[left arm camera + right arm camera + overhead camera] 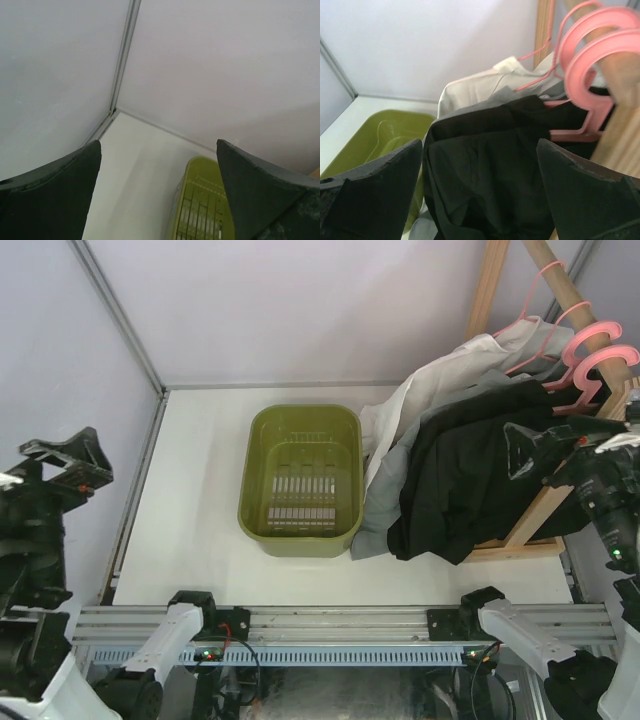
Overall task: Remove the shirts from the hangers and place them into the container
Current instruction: Move the bin to the center of the board.
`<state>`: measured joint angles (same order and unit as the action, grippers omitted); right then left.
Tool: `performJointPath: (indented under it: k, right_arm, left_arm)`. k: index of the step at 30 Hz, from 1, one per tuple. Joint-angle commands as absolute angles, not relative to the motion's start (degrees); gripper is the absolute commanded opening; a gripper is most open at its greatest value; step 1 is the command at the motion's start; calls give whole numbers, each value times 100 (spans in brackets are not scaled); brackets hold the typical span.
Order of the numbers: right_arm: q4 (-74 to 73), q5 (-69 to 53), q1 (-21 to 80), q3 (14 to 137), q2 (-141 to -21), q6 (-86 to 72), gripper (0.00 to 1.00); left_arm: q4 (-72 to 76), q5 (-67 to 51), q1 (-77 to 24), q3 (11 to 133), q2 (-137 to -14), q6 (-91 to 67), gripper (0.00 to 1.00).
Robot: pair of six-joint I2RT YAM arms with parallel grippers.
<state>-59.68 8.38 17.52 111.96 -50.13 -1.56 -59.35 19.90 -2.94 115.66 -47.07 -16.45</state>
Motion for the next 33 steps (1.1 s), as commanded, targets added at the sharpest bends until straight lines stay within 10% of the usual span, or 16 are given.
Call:
performJointPath:
  k: [1,16,33]
  right_arm:
    - [-5673,496,1966,10658,-4952,-526,96]
    - [-5028,-247,4781,8094,-5801,-1185,99]
    - [-4617,983,5330,7168,-6515,-2617,100]
  left_arm:
    - [-5497,1703,-204,10622,-4490,-1845,100]
    - [-3899,-535,25,6117,-3396,-2572,100]
    - [-2295,-1505,-2922,5367,-5421,-2940,100]
